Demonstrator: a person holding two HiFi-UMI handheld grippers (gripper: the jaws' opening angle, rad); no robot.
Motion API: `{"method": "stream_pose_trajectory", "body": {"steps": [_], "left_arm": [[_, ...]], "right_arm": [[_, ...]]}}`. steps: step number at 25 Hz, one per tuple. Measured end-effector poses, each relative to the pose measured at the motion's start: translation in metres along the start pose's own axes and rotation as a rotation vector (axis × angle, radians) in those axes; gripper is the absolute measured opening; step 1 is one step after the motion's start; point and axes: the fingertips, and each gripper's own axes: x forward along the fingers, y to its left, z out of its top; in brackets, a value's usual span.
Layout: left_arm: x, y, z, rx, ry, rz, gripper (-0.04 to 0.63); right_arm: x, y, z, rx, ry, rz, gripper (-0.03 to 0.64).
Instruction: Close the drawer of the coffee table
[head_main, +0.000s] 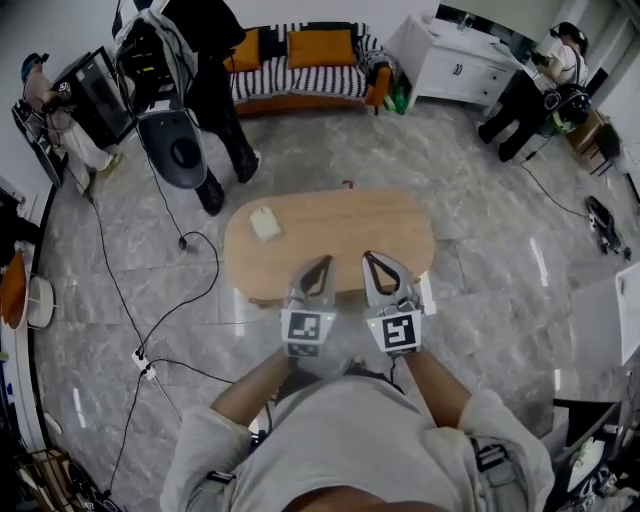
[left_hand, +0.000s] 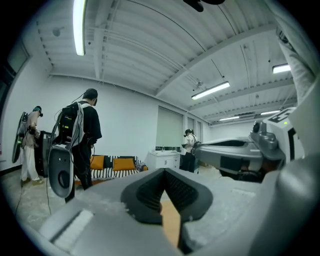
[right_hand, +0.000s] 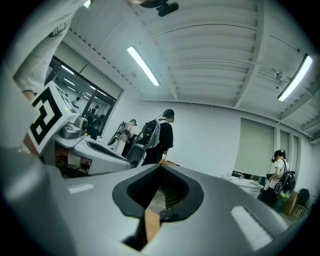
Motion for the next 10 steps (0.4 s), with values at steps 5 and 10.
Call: {"method": "stream_pose_trajectory", "body": {"steps": [5, 10], "left_arm": [[0.034, -0.030, 0.059, -0.009, -0.012, -0.024, 0.020], [0.052, -0.065, 0.116, 0.027, -0.033, -0.059, 0.020]], "right_arm": [[-0.005, -0.054, 0.033, 0.015, 0.016, -0.001, 0.006], [-0.022, -0.103, 0.073, 0.003, -0.013, -0.016, 0.006]]}}
